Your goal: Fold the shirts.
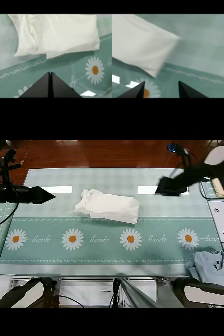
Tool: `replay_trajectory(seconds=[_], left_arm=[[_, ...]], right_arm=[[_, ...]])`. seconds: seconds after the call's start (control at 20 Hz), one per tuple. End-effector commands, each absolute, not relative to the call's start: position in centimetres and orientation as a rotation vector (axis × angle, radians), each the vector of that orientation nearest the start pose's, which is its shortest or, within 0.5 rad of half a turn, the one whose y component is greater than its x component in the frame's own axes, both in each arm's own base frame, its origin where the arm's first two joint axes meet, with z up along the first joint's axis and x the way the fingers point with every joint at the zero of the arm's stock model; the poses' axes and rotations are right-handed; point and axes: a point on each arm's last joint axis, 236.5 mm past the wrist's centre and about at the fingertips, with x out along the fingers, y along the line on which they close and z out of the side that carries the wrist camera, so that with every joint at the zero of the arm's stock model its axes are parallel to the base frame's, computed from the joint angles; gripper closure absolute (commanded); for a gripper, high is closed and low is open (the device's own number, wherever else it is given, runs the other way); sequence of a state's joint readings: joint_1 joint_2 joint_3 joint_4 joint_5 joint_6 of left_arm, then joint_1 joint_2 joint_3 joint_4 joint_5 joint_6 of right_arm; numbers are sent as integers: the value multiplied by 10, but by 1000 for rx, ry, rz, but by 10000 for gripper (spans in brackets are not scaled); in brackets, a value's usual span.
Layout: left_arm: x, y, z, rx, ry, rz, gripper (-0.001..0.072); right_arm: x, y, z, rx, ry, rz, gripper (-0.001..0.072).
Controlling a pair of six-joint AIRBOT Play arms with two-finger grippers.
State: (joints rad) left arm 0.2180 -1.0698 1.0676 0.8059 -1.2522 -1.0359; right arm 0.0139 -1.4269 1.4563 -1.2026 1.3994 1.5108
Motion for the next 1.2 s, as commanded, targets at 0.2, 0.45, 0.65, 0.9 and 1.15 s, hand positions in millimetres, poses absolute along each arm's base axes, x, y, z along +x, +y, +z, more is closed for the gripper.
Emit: replay_trajectory(seconds=[0.2,0.45,0.65,0.9,1.15], left_arm=[[362,-72,99,-273,961,-531,673],[362,-72,99,-273,962,-531,673],[361,-73,99,-274,965,-534,673],[356,-75,98,-275,985,-550,672],[330,-86,93,-280,1077,-626,672]], right_arm=[[361,53,-21,575,1459,129,114],[384,103,-42,844,1301,177,114],[390,127,-56,847,1276,180,115],[404,168,-87,911,1267,163,116],[418,201,-100,1014,1215,122,125]])
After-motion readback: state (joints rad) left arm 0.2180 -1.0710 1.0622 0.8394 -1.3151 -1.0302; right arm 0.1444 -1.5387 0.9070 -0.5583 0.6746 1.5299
